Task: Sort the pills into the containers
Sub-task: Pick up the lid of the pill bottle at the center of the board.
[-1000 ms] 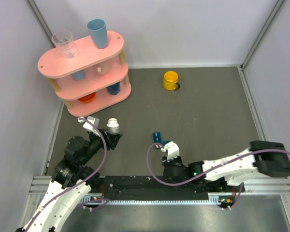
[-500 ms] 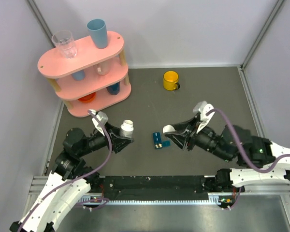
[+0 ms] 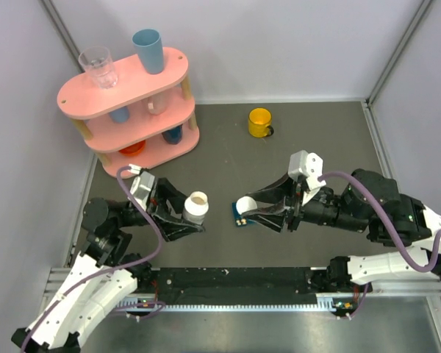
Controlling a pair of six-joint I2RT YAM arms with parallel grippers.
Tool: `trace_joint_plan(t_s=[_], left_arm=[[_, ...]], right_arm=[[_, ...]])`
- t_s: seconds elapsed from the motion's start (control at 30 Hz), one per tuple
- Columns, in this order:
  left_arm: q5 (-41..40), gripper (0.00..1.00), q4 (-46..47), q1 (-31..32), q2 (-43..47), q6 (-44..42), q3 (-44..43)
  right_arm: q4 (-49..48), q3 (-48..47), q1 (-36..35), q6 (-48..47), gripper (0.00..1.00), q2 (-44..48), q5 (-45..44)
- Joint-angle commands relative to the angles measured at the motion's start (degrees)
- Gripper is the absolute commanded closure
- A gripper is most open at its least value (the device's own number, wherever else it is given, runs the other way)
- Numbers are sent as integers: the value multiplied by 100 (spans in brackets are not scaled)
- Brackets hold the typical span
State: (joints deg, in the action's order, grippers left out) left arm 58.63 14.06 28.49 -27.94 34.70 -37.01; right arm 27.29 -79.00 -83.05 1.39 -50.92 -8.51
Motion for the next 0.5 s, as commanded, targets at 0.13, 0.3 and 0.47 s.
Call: trace_joint_plan(t_s=[0.13,0.3,0.47], left_arm=[[-79,100,1020,946,-685,56,-385],[-458,100,571,1905,-1081,-727,-579],[-493,100,519,2073,-1240,-973,-684]], right_arm=[[-153,-511,104,-341,100,-234,561],[-268,-537,148,-297,100,-392,781],[-285,-537,175,-218,100,-454,982]])
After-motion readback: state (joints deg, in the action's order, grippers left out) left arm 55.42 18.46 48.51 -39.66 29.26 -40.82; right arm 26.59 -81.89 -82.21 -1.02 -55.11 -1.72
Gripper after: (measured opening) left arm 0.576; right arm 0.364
